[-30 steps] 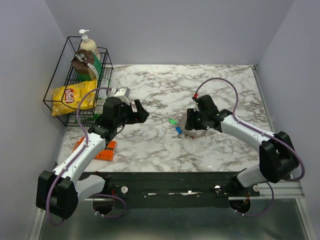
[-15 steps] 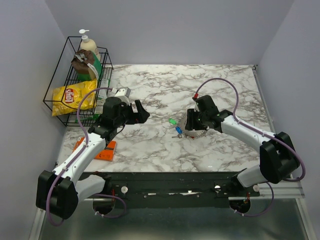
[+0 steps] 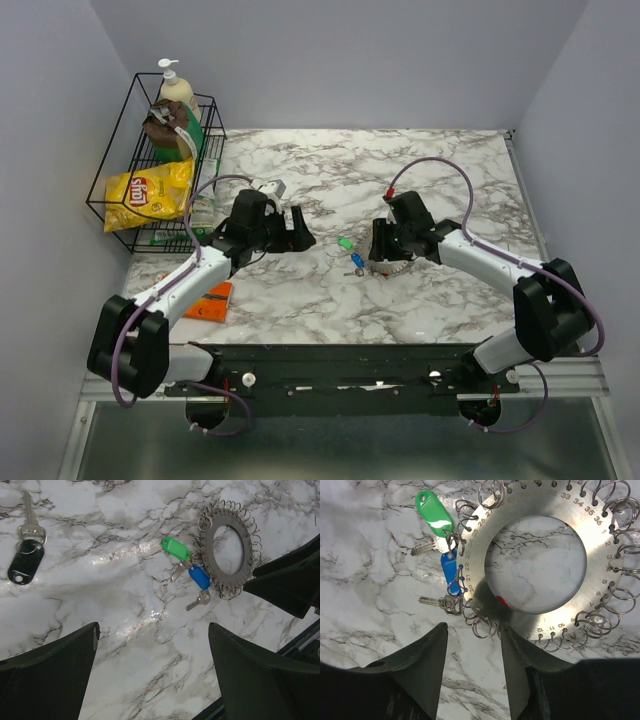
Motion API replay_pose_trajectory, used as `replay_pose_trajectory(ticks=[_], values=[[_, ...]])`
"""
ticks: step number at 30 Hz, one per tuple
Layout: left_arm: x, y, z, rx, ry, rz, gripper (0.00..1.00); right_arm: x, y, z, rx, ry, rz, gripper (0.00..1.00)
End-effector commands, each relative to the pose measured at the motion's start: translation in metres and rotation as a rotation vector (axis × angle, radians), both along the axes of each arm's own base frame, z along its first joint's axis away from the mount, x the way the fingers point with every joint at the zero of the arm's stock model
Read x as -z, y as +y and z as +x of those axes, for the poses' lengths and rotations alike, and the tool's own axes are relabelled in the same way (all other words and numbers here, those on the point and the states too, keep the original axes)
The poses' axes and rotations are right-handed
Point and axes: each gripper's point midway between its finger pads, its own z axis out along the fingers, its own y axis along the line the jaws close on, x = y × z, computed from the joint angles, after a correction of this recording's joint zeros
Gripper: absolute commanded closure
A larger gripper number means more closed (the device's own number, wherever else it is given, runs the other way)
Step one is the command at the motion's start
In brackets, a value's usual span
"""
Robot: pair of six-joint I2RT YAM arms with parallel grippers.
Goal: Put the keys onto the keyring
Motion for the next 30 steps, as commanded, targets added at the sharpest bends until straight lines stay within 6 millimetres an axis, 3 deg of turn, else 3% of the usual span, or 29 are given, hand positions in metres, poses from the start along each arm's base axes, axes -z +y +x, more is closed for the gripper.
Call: replay_pose_trajectory(ticks=[1,6,13,30], values=[[0.006,-0.027,-0.004,0.081,0.072,-0.013,0.03,0.007,0.000,0.002,0.016,0.016,0.008,0.45],[0.019,-0.050,-0.009,0.133,0.118,-0.005,0.04,0.009,0.000,0.000,0.004,0.022,0.002,0.45],[0.025,-0.067,-0.016,0.175,0.141,-0.002,0.04,0.022,0.003,-0.006,-0.032,0.066,-0.011,0.46],[0.032,-0.061,-0.021,0.176,0.157,0.039,0.04,0.033,0.023,-0.011,-0.088,0.092,-0.073,0.53]])
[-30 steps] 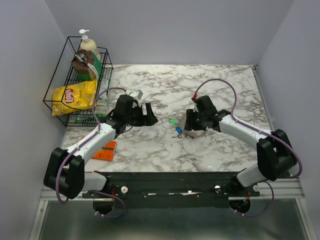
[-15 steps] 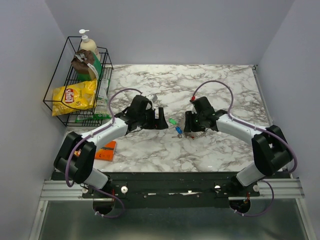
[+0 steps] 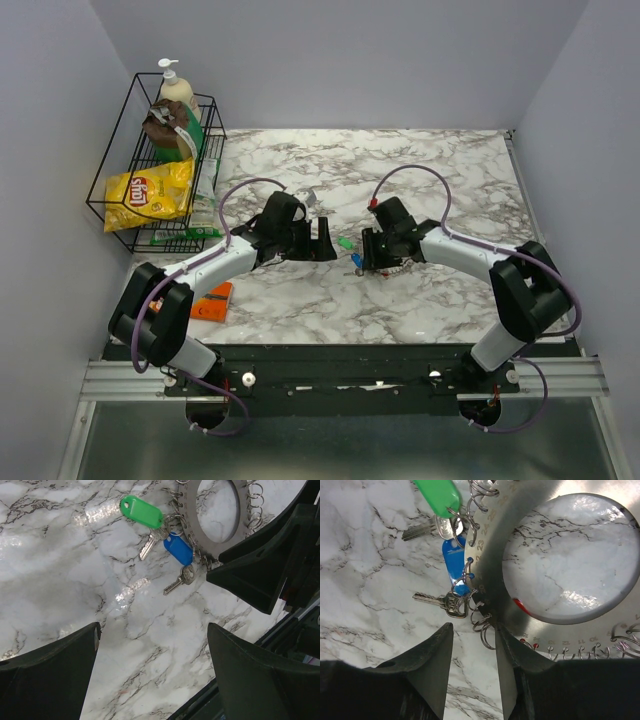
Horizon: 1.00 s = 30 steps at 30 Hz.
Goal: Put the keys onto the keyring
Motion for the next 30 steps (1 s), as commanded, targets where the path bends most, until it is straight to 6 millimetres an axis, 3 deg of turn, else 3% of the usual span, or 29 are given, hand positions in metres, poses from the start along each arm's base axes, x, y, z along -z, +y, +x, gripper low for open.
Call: replay_pose_trajectory(ticks=[1,12,18,22,25,30], values=[[-0.006,-0.002,0.000,0.016,-0.007,0.001,0.04,0.001,0.005,0.002,-0.017,0.000,-0.029,0.53],[-0.007,0.001,-0.003,0.024,-0.011,0.010,0.04,0.021,-0.007,0.000,0.011,0.036,-0.112,0.64],[-0.007,0.002,-0.003,0.026,-0.016,0.016,0.04,0.015,-0.007,0.001,0.008,0.020,-0.107,0.78],[-0.007,0.002,-0.003,0.025,-0.015,0.016,0.04,0.011,-0.011,0.005,0.016,-0.002,-0.130,0.94],[-0.008,0.003,-0.004,0.026,-0.019,0.017,0.04,0.009,-0.010,0.006,0.007,-0.007,-0.123,0.99],[-0.007,0.002,-0.004,0.029,-0.027,0.010,0.04,-0.002,-0.010,0.006,0.000,-0.028,-0.116,0.99]])
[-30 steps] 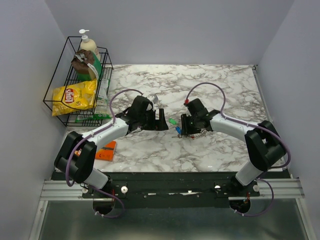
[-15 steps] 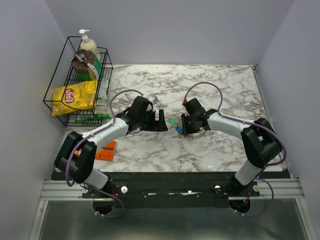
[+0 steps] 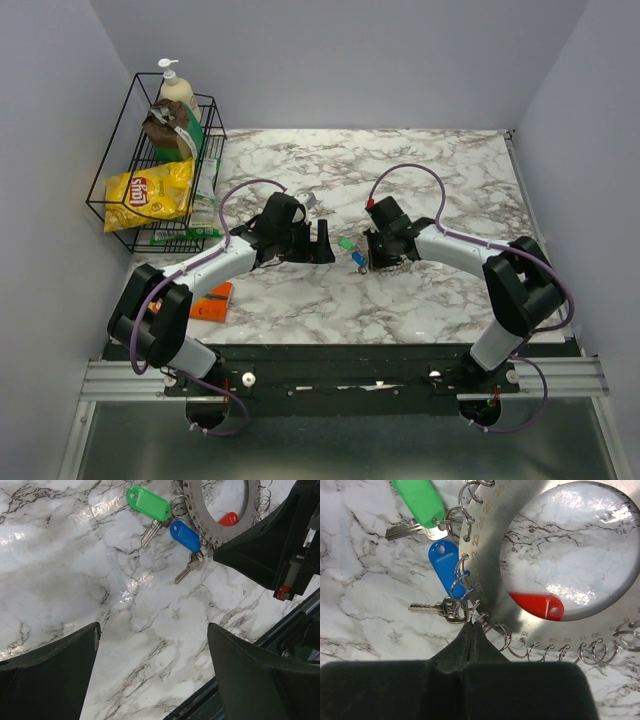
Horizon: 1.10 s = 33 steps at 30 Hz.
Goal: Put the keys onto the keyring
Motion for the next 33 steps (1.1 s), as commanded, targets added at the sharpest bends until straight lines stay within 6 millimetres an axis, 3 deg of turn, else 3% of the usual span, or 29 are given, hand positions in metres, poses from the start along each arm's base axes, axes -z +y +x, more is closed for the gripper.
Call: replay_pose_trajectory(ticks=[1,22,33], values=[[-0.011,-0.003,0.002,0.016,-0.037,-0.020,0.04,-0.014,-0.006,0.000,-0.007,-0.032,-0.029,0.99],[-0.028,-0.003,0.004,0.017,-0.098,-0.046,0.04,-0.028,-0.003,0.001,-0.026,-0.066,0.000,0.99],[-0.051,0.004,0.005,0.003,-0.198,-0.067,0.03,-0.033,0.021,-0.007,-0.114,-0.056,0.066,0.99]])
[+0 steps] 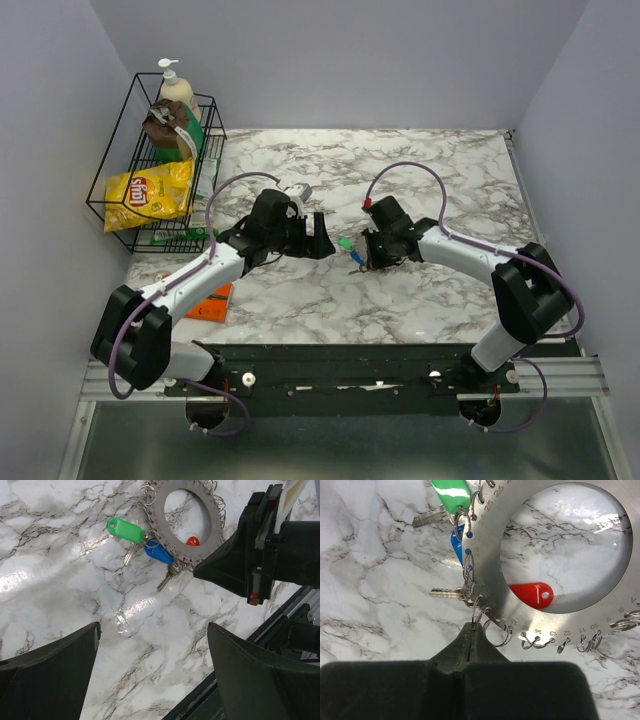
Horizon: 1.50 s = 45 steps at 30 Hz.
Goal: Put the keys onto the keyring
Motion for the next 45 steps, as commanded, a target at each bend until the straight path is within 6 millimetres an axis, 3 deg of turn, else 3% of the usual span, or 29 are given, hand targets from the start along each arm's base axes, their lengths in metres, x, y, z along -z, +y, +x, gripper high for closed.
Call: replay_pose_trajectory(ticks=[1,3,5,8,15,23,30,35,45], values=[[-0.009,0.005,0.002,-0.008,-0.069,0.003,0.03,-0.018,0.016,0.000,-0.050,-0.033,0.047,0.98],[-0.014,0.006,0.002,-0.011,-0.087,-0.004,0.03,-0.021,0.014,0.001,-0.045,-0.045,0.049,0.94],[-0.017,0.007,0.001,-0.010,-0.093,-0.005,0.03,-0.025,0.014,0.000,-0.036,-0.058,0.059,0.79],[-0.018,0.008,-0.003,-0.004,-0.092,-0.008,0.02,-0.029,0.012,0.001,-0.016,-0.080,0.071,0.65],[-0.010,-0.006,-0.009,0.028,-0.047,-0.049,0.03,-0.036,0.005,0.003,0.038,-0.109,0.085,0.45],[0.011,-0.047,-0.019,0.080,0.053,-0.070,0.04,-0.031,-0.015,0.003,0.124,-0.066,0.161,0.42],[0.018,-0.076,-0.023,0.126,0.088,-0.083,0.05,-0.032,-0.047,0.008,0.225,-0.046,0.262,0.43],[0.017,-0.082,-0.025,0.151,0.084,-0.073,0.05,-0.030,-0.047,0.006,0.214,-0.038,0.261,0.43],[0.013,-0.071,-0.025,0.141,0.042,-0.025,0.05,-0.033,-0.051,0.005,0.231,-0.075,0.270,0.41]])
